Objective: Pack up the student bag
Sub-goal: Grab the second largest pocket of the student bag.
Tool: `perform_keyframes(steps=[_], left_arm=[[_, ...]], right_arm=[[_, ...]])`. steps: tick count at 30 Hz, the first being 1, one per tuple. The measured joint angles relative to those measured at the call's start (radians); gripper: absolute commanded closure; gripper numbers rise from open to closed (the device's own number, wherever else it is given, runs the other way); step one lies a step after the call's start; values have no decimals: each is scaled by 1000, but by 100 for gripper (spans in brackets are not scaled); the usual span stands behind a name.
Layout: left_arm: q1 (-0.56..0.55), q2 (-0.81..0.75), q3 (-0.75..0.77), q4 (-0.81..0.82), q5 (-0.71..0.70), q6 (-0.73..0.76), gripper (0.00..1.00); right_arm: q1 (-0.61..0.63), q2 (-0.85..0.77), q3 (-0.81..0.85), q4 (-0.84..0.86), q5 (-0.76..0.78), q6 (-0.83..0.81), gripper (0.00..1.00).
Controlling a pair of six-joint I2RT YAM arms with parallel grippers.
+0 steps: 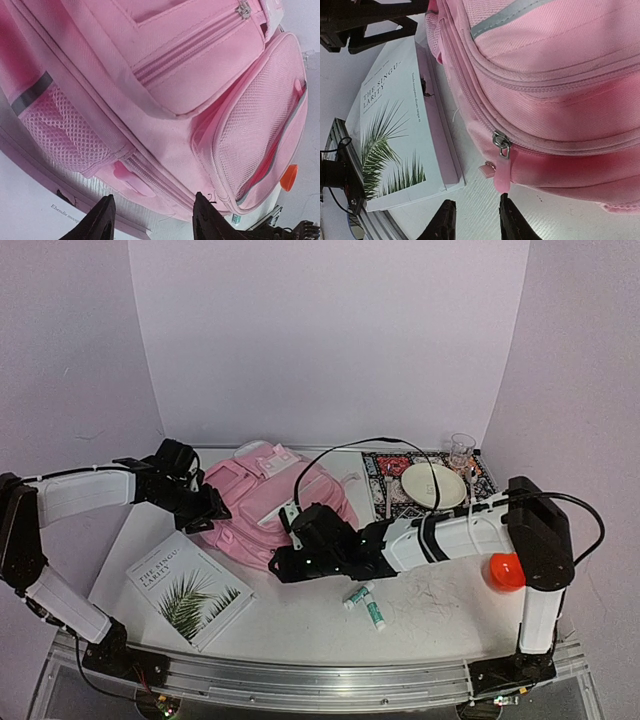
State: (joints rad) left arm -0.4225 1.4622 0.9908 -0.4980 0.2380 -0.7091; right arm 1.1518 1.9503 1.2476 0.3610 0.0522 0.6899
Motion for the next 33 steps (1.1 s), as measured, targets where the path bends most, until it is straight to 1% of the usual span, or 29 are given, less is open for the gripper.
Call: perform_keyframes(steps=[6,10,16,24,33], left_arm=[[-5,-10,-38,3,57,-54,43],[-15,-10,-56,17,86,-87,42],[-29,-10,-65,46,110,-116,42],[-52,2,-65,80,122,-134,44],[-131,82,-66,131,111,-154,48]], right_arm=[[-8,35,-14,52,-6,86,67],[-16,43,-35,68,-2,133,63],[-25,66,-45,112,-10,162,61],[-32,75,-45,154,-30,164,63],[-38,75,-45,173,-80,179,65]])
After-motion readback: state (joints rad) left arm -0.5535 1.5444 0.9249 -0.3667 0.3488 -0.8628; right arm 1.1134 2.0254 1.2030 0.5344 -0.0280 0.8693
